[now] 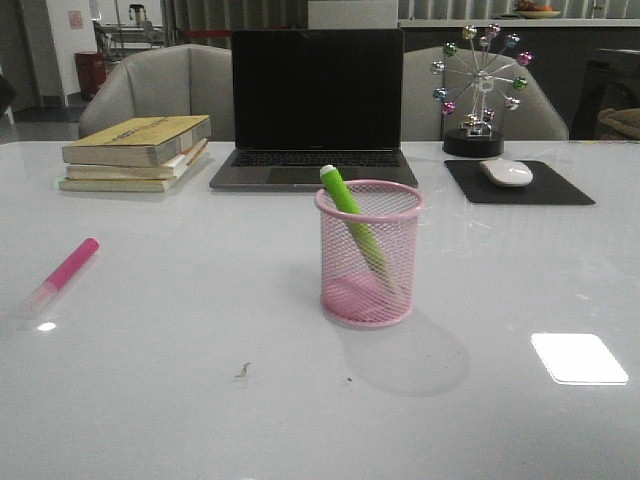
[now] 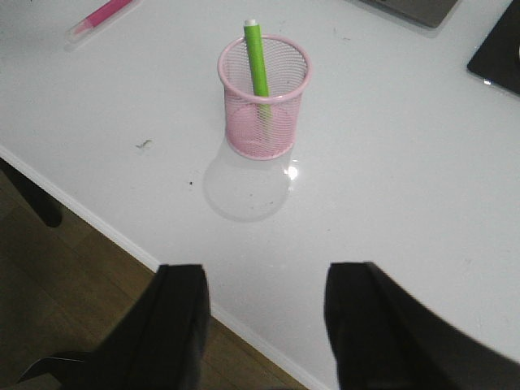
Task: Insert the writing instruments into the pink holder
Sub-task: 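Lower the left gripper onto the pink marker and close on it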
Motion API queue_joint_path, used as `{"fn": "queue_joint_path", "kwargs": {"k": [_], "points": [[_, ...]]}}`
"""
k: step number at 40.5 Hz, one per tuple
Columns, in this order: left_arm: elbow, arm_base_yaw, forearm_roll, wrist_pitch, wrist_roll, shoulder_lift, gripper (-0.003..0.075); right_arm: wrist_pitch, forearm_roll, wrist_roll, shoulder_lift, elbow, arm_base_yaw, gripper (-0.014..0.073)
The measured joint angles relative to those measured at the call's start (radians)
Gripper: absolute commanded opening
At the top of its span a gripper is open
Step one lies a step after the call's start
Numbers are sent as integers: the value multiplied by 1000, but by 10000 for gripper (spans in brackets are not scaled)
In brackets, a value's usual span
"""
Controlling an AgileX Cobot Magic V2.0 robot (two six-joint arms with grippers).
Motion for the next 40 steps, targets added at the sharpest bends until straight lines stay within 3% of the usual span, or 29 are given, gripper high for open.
{"fn": "queue_joint_path", "kwargs": {"k": [9, 25, 40], "points": [[-147, 99, 4, -6, 0, 264, 582, 0, 0, 0, 0, 0, 0, 447], [-409, 102, 4, -49, 0, 670, 582, 0, 0, 0, 0, 0, 0, 447], [-525, 102, 4, -36, 0, 849, 582, 0, 0, 0, 0, 0, 0, 447]]}}
